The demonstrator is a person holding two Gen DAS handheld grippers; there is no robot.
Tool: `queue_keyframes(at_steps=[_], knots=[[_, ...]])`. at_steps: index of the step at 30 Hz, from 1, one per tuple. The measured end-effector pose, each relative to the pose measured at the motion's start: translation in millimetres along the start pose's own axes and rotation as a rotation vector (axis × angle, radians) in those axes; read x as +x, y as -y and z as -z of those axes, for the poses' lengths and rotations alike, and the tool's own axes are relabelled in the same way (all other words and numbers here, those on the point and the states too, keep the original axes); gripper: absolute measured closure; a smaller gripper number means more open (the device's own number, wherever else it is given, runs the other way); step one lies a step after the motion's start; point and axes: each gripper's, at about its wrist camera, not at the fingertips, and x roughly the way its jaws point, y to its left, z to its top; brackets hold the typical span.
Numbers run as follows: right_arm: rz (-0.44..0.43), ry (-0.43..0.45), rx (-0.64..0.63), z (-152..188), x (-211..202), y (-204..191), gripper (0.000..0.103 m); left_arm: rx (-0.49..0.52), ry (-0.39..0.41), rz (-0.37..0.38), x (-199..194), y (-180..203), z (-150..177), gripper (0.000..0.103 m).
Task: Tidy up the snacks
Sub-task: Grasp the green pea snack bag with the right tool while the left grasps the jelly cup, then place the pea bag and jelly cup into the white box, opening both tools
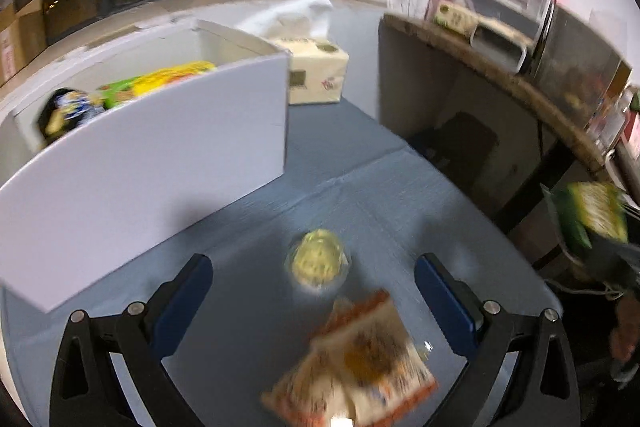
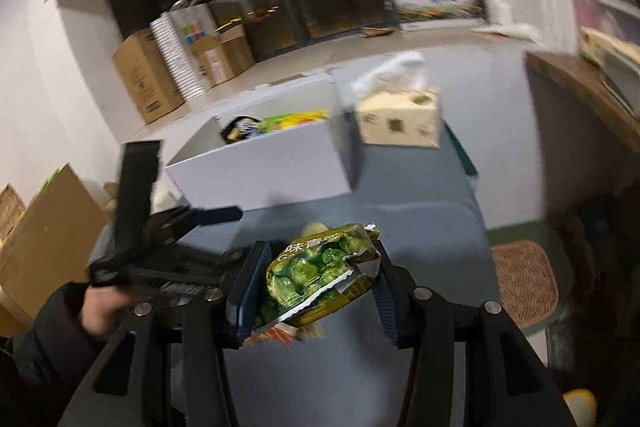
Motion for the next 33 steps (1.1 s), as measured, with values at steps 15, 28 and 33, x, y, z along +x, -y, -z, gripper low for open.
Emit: queue_keyframes(at_steps=[15,28,33], knots=[[-0.037,-0.037,0.037,18.1,16.6,12.2,0.049,0.014,0.105,-0.027,-33.7,-17.3,13.6,0.066],[-0.153,-0.032,-0.149,-58.0,88.0,-70.6,0.049,-0.163,0.385,-0.166,-165.9,-120.1,-2.7,0.066],[-0.146,-0.004,-0.14,-114.7,118.0,-88.4,0.049,-0.2,0.401,-0.191,-162.5,-158.6,-35.0,0.066]])
